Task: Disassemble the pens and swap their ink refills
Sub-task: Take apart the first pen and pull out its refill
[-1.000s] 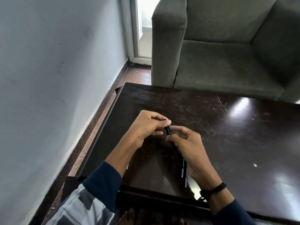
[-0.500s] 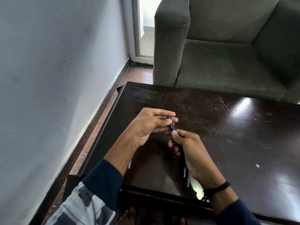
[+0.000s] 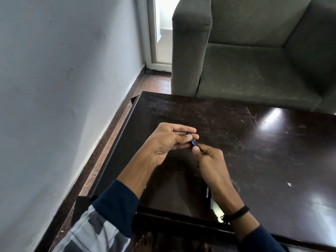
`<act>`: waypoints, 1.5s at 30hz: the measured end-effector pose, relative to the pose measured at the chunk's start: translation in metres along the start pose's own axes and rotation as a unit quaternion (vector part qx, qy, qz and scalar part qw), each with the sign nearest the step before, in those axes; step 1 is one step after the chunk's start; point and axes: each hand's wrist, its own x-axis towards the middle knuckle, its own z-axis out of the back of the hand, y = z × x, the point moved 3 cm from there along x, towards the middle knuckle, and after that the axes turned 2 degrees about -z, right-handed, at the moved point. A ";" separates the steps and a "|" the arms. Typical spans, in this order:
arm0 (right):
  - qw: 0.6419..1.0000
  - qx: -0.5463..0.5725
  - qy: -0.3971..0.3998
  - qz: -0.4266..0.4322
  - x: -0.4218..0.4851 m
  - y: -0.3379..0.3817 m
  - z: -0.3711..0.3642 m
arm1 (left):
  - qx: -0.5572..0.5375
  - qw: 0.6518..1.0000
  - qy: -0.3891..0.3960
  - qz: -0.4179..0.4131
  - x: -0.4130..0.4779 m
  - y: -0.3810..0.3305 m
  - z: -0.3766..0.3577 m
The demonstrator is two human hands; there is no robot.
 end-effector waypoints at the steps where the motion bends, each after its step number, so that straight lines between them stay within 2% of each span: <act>1: 1.000 0.002 0.002 -0.005 0.000 0.000 0.001 | -0.001 1.000 0.000 0.000 0.000 0.000 0.000; 10: 0.998 0.020 0.031 -0.046 -0.002 -0.002 -0.006 | 0.001 1.000 -0.022 -0.011 0.002 -0.001 0.006; 15: 0.993 0.022 0.081 -0.082 -0.003 -0.001 -0.008 | -0.012 0.994 -0.095 -0.048 0.007 -0.007 0.023; 19: 0.986 0.089 0.054 -0.132 -0.003 0.000 -0.005 | 0.070 0.984 -0.158 -0.045 0.010 -0.007 0.036; 22: 0.978 0.175 0.004 -0.116 0.000 0.004 0.002 | 0.204 0.970 -0.130 -0.012 0.013 0.000 0.035; 25: 0.972 0.220 -0.032 -0.082 0.003 0.007 0.010 | 0.347 0.933 -0.097 0.009 0.015 0.007 0.025; 28: 0.972 0.222 -0.054 -0.058 0.003 0.007 0.016 | 0.437 0.896 -0.058 0.048 0.012 0.009 0.014; 31: 0.976 0.206 -0.055 -0.039 0.001 0.008 0.018 | 0.472 0.878 -0.038 0.064 0.011 0.012 0.009; 39: 0.979 0.193 -0.058 -0.033 0.000 0.009 0.020 | 0.499 0.863 -0.019 0.080 0.010 0.016 0.005; 43: 0.978 0.200 -0.057 -0.031 0.000 0.009 0.022 | 0.509 0.858 -0.019 0.066 0.011 0.013 0.006; 45: 0.976 0.209 -0.062 -0.028 0.000 0.008 0.023 | 0.490 0.870 -0.047 0.034 0.012 0.010 0.006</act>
